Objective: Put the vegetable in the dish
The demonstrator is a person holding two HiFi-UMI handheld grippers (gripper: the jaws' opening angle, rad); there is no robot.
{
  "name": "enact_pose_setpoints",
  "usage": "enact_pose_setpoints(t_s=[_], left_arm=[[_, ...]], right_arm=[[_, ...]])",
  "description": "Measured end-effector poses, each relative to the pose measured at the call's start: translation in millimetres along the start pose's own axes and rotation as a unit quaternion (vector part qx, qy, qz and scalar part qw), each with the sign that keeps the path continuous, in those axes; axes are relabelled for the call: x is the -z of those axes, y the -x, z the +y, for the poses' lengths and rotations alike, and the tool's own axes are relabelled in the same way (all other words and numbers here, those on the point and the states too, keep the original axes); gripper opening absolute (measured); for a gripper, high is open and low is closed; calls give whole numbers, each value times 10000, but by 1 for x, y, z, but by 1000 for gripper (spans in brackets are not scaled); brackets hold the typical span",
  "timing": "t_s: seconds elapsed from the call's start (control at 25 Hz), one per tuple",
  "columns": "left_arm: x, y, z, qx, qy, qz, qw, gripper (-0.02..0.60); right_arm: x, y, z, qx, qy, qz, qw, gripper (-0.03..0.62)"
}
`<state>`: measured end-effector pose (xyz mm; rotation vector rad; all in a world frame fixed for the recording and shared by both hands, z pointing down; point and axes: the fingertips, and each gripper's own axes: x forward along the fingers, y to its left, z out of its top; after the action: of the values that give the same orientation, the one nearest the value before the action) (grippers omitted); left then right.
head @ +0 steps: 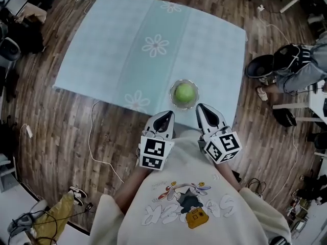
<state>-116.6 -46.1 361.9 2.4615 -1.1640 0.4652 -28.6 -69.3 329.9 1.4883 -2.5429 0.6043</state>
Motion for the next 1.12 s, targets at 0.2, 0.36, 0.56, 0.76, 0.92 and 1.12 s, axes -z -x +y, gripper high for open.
enact_pose_setpoints(t_s=[0.2, 0.36, 0.56, 0.76, 0.92, 1.12], left_arm=[[8, 10, 6, -23, 380, -180, 9991, 8], [11, 24, 0, -98, 513, -186, 9985, 8], [30, 42, -8, -124, 709, -50, 9974, 8], [38, 38, -57, 10, 561, 153, 9983, 8], [44, 33, -116, 277, 397, 303, 9984, 8], [59, 32, -188, 493, 294, 387, 9976, 8]], right_arm=[[8, 10, 13, 55, 43, -53, 10000, 21], [18, 29, 19, 29, 14, 38, 10000, 21], [23, 42, 23, 53, -64, -45, 10000, 22], [31, 84, 7, 107, -177, -74, 9998, 21], [43, 142, -20, 369, -344, -91, 9987, 22], [65, 219, -49, 664, -440, -86, 9968, 22]])
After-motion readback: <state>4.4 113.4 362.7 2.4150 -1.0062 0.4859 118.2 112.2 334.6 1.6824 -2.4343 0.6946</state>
